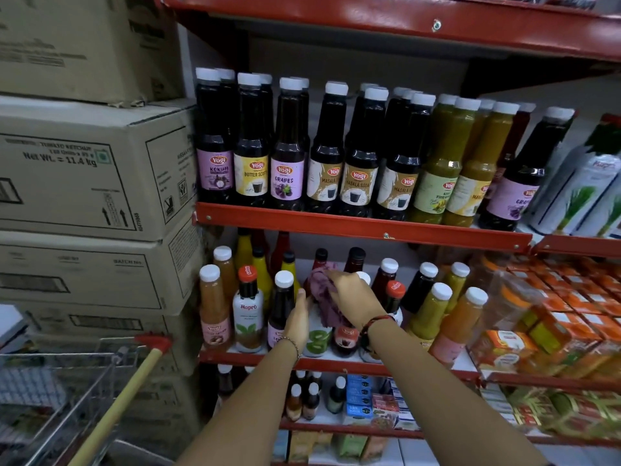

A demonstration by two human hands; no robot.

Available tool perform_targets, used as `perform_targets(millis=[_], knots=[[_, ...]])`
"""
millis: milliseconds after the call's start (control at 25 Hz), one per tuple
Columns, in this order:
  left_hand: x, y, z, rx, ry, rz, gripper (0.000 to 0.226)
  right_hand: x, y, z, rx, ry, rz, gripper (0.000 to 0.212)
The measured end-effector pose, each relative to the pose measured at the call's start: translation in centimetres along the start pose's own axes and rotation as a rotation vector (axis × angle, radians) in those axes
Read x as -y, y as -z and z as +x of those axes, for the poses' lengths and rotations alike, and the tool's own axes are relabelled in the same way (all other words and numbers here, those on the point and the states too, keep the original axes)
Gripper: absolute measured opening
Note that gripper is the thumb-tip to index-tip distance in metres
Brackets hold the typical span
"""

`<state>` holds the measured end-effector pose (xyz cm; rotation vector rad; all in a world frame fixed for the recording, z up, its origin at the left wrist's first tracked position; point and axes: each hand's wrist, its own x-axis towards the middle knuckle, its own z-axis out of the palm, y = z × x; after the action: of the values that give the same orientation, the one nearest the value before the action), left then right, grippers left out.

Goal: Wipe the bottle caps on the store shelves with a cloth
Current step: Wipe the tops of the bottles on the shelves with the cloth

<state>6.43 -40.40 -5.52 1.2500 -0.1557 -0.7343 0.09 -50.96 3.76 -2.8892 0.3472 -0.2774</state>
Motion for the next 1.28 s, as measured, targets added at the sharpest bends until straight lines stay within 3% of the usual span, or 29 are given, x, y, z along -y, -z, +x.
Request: perform_targets(millis=[200, 320, 440, 680, 880, 1000, 1280], knots=[[0.4, 0.5, 0.3, 0.021, -0.012, 0.064, 0.076, -0.2, -0.7, -0.6, -0.061, -0.025, -0.020, 0.034], [0.0, 0.0, 0.2, -0.003, -0.040, 0.038, 0.073, 0.0, -0.4, -1.0, -0.029, 0.042, -0.018, 0.046], [-0.6, -0.9, -0.2, -0.013, -0.043, -0.019, 0.077, -1.0, 1.1, -2.1, -0.009, 0.133, 0.009, 0.039], [-3.4, -3.9, -2.7, -0.188, -0.179, 0.036, 0.079, -7.4, 7.5, -4.3, -0.222, 0.011, 0.110, 0.034], [-4.2, -8.9, -3.7, -0.145, -0.322, 0.155, 0.065, -11.5, 9.5, -5.4, -0.179, -0.099, -0.005, 0.034], [-2.8, -12.0, -3.6, -0.030, -0.229, 0.112, 0.066, -11.7, 8.6, -5.3, -0.084, -0.086, -0.010, 0.034], [2.1, -13.9, -1.7, -0.003, 0.030, 0.150, 0.080, -13.1, 6.1, -4.3, 0.071, -0.021, -0.006, 0.032]])
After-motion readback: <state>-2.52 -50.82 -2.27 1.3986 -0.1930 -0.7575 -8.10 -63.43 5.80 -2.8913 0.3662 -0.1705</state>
